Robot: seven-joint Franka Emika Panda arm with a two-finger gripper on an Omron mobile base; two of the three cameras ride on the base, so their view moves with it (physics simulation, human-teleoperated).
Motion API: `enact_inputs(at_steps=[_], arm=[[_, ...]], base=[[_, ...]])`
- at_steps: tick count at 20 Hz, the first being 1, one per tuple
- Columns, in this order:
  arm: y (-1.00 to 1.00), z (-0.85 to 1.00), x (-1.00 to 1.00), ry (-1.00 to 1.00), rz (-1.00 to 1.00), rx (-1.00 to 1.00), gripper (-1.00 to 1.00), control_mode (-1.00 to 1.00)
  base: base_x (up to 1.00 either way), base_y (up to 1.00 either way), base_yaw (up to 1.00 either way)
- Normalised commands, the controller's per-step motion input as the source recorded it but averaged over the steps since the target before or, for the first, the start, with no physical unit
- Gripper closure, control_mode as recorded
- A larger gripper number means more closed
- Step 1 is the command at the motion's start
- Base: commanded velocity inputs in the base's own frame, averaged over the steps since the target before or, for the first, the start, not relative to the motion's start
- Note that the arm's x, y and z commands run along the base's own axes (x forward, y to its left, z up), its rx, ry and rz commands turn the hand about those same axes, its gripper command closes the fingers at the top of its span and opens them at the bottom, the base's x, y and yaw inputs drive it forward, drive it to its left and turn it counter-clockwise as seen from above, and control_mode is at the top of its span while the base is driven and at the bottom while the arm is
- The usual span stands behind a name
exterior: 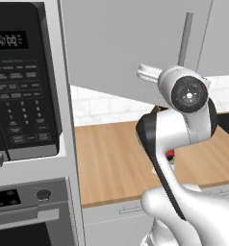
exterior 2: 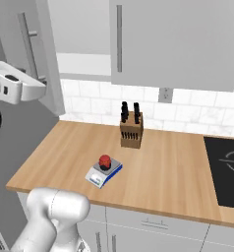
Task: Pick the jam and place it on the digital scale for weighing, and close the cabinet.
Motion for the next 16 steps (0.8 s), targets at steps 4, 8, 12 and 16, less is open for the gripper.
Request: enact_inputs(at_steps=[4,8,12,16], arm=[[-0.22,-0.25,1.0,-0.12,0.02,0.2,-1.0,-1.0],[0.0,-0.22,0.99,-0.11,0.0,0.13,-1.0,-1.0],[0.0,-0.13,1.0,0.02,0.0,0.02,-1.0,-1.0],[0.01,-0.19,1.0,0.0,0.0,0.01,-1.0,-1.0]], base=[[0.0,0.0,0.0],[0.0,0.0,0.0],[0.0,0.0,0.0],[0.0,0.0,0.0]])
